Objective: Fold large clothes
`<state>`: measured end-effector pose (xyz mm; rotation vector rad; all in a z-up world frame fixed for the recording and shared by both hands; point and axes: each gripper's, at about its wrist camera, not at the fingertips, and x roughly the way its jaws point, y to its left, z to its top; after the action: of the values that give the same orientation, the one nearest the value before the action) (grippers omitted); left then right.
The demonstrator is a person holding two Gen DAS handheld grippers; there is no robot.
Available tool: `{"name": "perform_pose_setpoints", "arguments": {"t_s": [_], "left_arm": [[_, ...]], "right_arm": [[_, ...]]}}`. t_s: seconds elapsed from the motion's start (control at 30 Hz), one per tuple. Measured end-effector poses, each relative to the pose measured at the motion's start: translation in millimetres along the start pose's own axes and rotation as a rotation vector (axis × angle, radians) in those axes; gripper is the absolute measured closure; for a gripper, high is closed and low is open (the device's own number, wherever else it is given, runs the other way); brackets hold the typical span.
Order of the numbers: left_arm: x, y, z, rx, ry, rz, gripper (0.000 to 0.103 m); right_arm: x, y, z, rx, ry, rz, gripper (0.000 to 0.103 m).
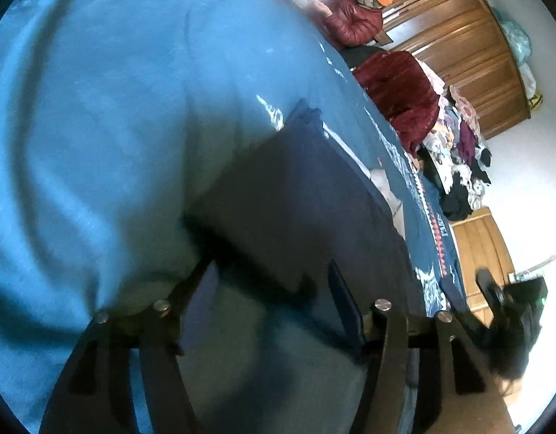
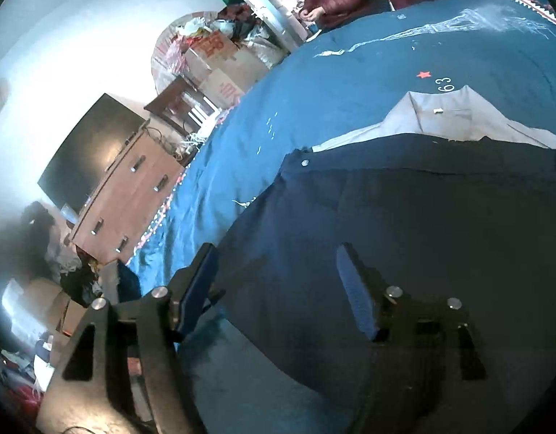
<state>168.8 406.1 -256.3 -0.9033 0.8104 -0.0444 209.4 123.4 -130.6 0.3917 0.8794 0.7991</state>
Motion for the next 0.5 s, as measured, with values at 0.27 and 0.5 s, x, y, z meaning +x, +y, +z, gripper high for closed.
{"name": "perform_pose_setpoints", "arguments": {"t_s": [0.27, 0.5], "left_arm": [[21, -4, 4, 0.025, -0.176, 0.053, 0.042], [38, -22, 17, 0.088, -0.198, 0.064, 0.086]], "right_arm": [[1, 8, -3, -0.023, 0.012, 0.033, 0.035], [15, 18, 24, -0.055, 0.027, 0.023, 0.032]]}}
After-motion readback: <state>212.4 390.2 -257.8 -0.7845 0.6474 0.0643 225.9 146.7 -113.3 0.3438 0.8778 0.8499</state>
